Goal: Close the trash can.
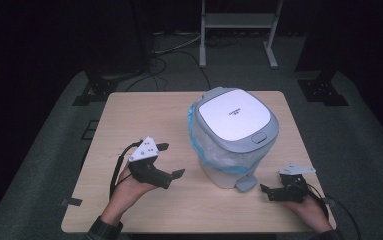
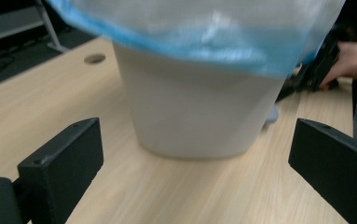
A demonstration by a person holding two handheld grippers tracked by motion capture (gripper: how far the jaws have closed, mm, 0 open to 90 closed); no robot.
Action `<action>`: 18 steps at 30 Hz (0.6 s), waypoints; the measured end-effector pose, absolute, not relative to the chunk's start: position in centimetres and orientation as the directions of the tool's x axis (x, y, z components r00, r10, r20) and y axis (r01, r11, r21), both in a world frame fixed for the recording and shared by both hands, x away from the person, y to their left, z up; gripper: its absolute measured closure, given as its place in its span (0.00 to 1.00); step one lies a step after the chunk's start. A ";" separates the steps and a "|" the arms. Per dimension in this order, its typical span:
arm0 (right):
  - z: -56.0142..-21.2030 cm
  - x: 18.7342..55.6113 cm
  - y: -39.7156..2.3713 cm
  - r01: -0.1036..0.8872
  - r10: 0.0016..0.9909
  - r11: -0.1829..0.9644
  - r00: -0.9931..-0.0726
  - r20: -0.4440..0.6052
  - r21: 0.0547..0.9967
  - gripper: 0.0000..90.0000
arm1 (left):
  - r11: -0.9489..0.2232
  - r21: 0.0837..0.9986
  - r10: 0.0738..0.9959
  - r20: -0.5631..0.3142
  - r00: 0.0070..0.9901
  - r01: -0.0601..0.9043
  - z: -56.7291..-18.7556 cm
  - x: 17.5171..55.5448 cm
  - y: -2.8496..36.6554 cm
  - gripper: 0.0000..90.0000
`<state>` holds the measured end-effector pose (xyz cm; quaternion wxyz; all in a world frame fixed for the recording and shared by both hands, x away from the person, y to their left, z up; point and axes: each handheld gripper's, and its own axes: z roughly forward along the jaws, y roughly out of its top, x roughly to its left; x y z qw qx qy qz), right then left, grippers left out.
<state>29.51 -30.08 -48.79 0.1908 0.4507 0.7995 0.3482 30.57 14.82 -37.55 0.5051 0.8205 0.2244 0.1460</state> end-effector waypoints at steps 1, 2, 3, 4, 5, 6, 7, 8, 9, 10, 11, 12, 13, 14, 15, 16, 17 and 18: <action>-48.8 29.5 -30.1 0.588 0.854 0.351 -0.521 0.009 0.729 0.08 | -0.389 0.894 0.516 0.013 0.857 0.221 -37.6 30.6 14.8 0.02; -48.8 29.5 -30.1 0.588 0.854 0.351 -0.521 0.009 0.729 0.08 | -0.396 0.890 0.520 0.015 0.854 0.226 -38.0 30.5 15.0 0.02; -48.8 29.5 -30.1 0.588 0.854 0.351 -0.521 0.010 0.729 0.08 | -0.399 0.886 0.528 0.012 0.849 0.236 -38.5 30.5 15.2 0.02; -48.8 29.5 -30.1 0.588 0.854 0.351 -0.521 0.009 0.729 0.08 | -0.411 0.876 0.537 0.007 0.844 0.254 -39.3 30.4 15.6 0.02; -48.8 29.5 -30.1 0.588 0.854 0.351 -0.521 0.009 0.729 0.08 | -0.411 0.876 0.537 0.007 0.844 0.254 -39.3 30.4 15.6 0.02; -48.8 29.5 -30.1 0.588 0.854 0.351 -0.521 0.009 0.728 0.08 | -0.415 0.867 0.551 0.000 0.834 0.274 -40.3 30.4 16.0 0.02; -48.8 29.5 -30.1 0.588 0.854 0.351 -0.521 0.009 0.728 0.08 | -0.415 0.867 0.551 0.000 0.834 0.274 -40.3 30.4 16.0 0.02; -48.8 29.5 -30.1 0.588 0.854 0.351 -0.521 0.010 0.729 0.08 | -0.429 0.856 0.562 0.002 0.827 0.290 -41.2 30.3 16.5 0.02; -48.8 29.5 -30.1 0.588 0.854 0.351 -0.521 0.010 0.729 0.08 | -0.435 0.850 0.568 0.004 0.823 0.297 -41.7 30.3 16.7 0.02; -48.8 29.5 -30.1 0.588 0.854 0.351 -0.521 0.010 0.729 0.08 | -0.435 0.850 0.568 0.004 0.823 0.297 -41.7 30.3 16.7 0.02; -48.8 29.5 -30.1 0.588 0.854 0.351 -0.521 0.009 0.729 0.08 | -0.441 0.844 0.573 0.002 0.820 0.306 -42.1 30.2 16.9 0.02; -48.8 29.5 -30.1 0.588 0.853 0.351 -0.521 0.009 0.729 0.08 | -0.442 0.839 0.576 -0.004 0.817 0.317 -42.6 30.2 17.1 0.02; -48.8 29.5 -30.1 0.588 0.854 0.351 -0.521 0.009 0.729 0.08 | -0.450 0.833 0.578 -0.003 0.816 0.322 -42.9 30.1 17.2 0.02; -48.8 29.5 -30.1 0.588 0.854 0.351 -0.521 0.010 0.729 0.08 | -0.464 0.820 0.582 -0.003 0.813 0.335 -43.6 30.0 17.5 0.02; -48.8 29.5 -30.1 0.588 0.854 0.351 -0.521 0.010 0.729 0.08 | -0.464 0.820 0.582 -0.003 0.813 0.335 -43.6 30.0 17.5 0.02; -48.8 29.5 -30.1 0.589 0.854 0.349 -0.520 0.011 0.729 0.08 | -0.470 0.810 0.588 -0.010 0.809 0.351 -44.2 29.9 17.9 0.02; -48.8 29.5 -30.1 0.589 0.854 0.349 -0.520 0.011 0.729 0.08 | -0.470 0.810 0.588 -0.010 0.809 0.351 -44.2 29.9 17.9 0.02; -48.8 29.5 -30.1 0.589 0.854 0.349 -0.520 0.011 0.729 0.08 | -0.475 0.803 0.591 -0.011 0.807 0.359 -44.5 29.8 18.1 0.02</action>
